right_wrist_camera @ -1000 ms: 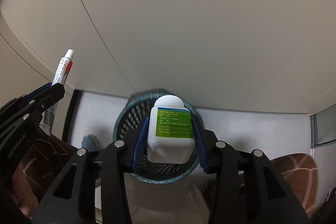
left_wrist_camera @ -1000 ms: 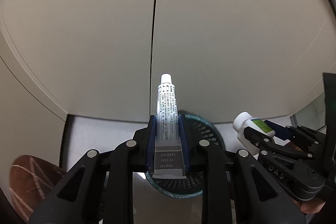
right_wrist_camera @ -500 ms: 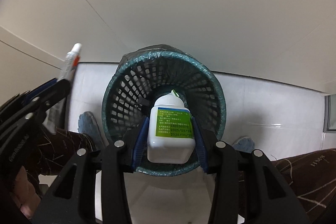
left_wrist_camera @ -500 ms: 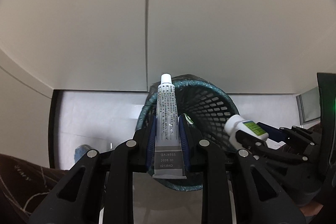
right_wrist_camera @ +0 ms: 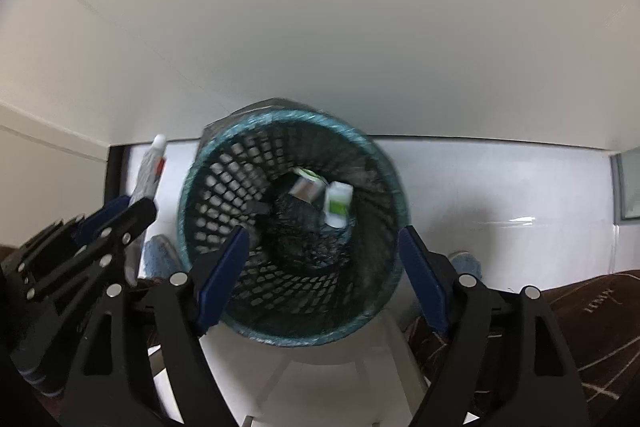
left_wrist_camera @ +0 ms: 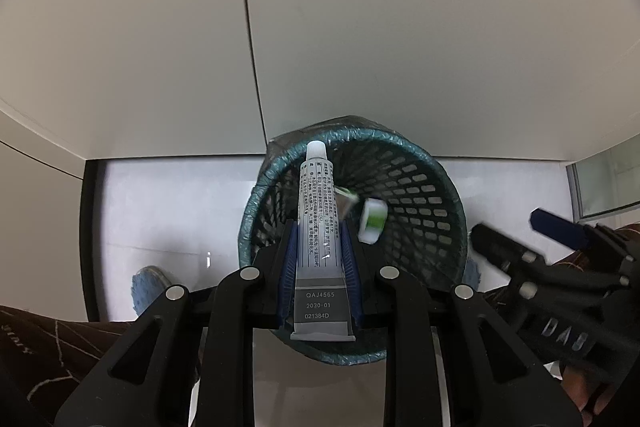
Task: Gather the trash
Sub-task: 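Open both tools to drop the bottle and tube into the wastebasket, then raise both tools up toward the counter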
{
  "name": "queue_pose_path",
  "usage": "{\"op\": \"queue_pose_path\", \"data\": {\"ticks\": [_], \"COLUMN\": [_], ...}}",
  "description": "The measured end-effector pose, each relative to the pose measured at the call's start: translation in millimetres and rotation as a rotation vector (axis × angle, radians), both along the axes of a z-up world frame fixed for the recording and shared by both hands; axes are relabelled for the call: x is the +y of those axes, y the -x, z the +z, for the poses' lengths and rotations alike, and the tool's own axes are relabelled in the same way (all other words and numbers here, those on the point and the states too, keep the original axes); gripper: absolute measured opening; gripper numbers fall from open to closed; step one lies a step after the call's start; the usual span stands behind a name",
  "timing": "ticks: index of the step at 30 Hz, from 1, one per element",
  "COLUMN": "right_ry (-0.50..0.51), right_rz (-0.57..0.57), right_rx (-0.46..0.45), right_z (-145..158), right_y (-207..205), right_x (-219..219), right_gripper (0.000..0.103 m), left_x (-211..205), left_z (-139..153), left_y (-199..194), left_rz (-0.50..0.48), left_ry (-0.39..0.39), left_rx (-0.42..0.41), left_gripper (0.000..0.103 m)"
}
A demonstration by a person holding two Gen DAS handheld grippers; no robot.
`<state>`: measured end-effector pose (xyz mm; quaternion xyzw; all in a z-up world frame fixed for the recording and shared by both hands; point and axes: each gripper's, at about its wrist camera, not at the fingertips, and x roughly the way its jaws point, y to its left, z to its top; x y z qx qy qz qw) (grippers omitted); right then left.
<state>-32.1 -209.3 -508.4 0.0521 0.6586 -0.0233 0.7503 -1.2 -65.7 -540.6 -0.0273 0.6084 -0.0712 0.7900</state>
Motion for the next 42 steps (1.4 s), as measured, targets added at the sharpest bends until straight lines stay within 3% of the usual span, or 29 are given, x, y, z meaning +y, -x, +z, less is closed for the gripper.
{"op": "queue_pose_path", "data": {"ticks": [5, 11, 13, 15, 25, 28, 37, 42], "right_ry": [0.01, 0.028, 0.029, 0.03, 0.024, 0.032, 0.048, 0.053], "right_rz": [-0.097, -0.076, -0.074, -0.08, -0.114, -0.107, -0.079, -0.051], "right_rx": [-0.004, -0.011, -0.006, -0.007, -0.018, -0.037, -0.095, -0.156], "right_z": [-1.6, -0.7, -1.7, -1.9, -4.0, -1.3, 17.8, 43.9], "right_y": [-1.7, -2.3, -2.5, -1.4, -1.8, -1.7, 4.5, 11.5], "right_x": [-19.6, -17.2, -17.5, -18.8, -25.3, -24.3, -21.7, -17.7], "right_gripper": [0.075, 0.075, 0.075, 0.075, 0.076, 0.077, 0.079, 0.082], "left_x": [-3.0, -9.7, -10.7, -10.1, -2.0, 2.5, 13.4, 22.7], "left_z": [-4.1, -7.5, -8.6, -8.7, -3.4, 1.7, 29.8, 59.8], "left_y": [0.1, -0.7, -0.9, -1.7, -2.8, -1.4, 7.1, 13.7], "left_rz": [-0.016, -0.026, -0.018, 0.003, 0.053, 0.062, 0.06, 0.067], "left_ry": [0.016, 0.03, 0.026, 0.021, 0.01, 0.006, -0.026, 0.005], "left_rx": [0.019, 0.012, 0.012, 0.006, -0.022, -0.038, -0.088, -0.132], "left_gripper": [0.022, 0.026, 0.044, 0.053, 0.088, 0.095, 0.097, 0.097]}}
